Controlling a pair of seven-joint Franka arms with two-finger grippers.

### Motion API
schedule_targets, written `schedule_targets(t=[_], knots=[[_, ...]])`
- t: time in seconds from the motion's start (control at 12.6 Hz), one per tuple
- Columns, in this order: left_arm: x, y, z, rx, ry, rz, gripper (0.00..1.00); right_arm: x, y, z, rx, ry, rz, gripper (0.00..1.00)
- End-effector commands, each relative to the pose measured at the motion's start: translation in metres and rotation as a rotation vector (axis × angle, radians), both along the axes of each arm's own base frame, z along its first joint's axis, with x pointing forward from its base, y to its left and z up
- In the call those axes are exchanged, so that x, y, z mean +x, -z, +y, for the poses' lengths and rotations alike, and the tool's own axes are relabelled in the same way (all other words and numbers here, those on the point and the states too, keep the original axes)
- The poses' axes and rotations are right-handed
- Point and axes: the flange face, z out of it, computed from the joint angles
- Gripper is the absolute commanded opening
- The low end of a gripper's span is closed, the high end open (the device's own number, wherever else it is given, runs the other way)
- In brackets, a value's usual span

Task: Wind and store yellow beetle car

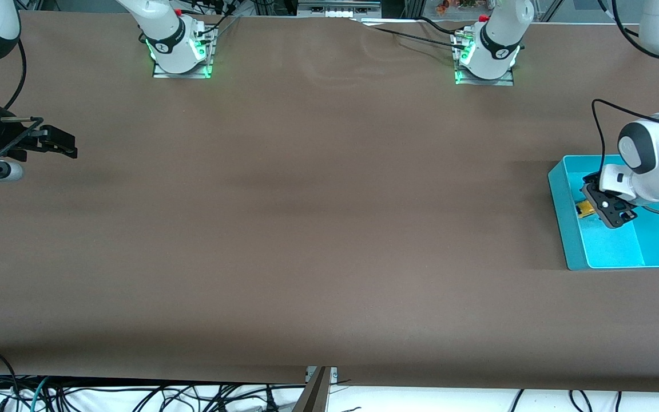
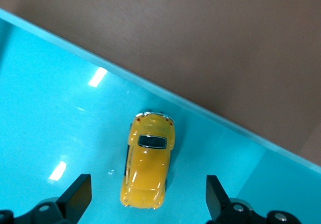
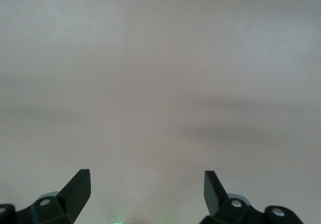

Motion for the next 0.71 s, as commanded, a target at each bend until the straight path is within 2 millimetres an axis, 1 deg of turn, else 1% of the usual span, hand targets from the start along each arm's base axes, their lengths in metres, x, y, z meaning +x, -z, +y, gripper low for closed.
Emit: schedule_targets(t=[0.0,0.08,0.16,0.24,0.32,0.48,0.63], knots=[[-0.011,-0.09,-0.016,-0.001,-0.015,-0.092,1.0,0.002,-0.005,0.002,-0.002,0.011,-0.009,1.0],[-0.01,-0.13,-0.026,-0.003,0.002,-0.149,1.0,0.002,-0.005,0.002,-0.002,0.011,-0.008,1.0],[-0.013,-0.165,-0.029,-0.003,0.004,-0.21,1.0,0.002,-0.005,0.002,-0.002,0.011,-0.009,1.0],[-0.018,-0.194,-0.032,-0.013,-0.005,-0.261,1.0,0.003,-0.005,0.002,-0.002,0.011,-0.012,1.0],[-0.024,-0.211,-0.036,-0.03,-0.009,-0.267,1.0,0.003,-0.006,0.002,-0.001,0.011,-0.018,1.0],[-0.02,-0.252,-0.068,-0.053,0.044,-0.28,1.0,0.004,-0.005,0.002,-0.001,0.011,-0.018,1.0],[-0.027,-0.283,-0.087,-0.066,0.079,-0.316,1.0,0.004,-0.005,0.001,-0.003,0.012,-0.018,1.0]])
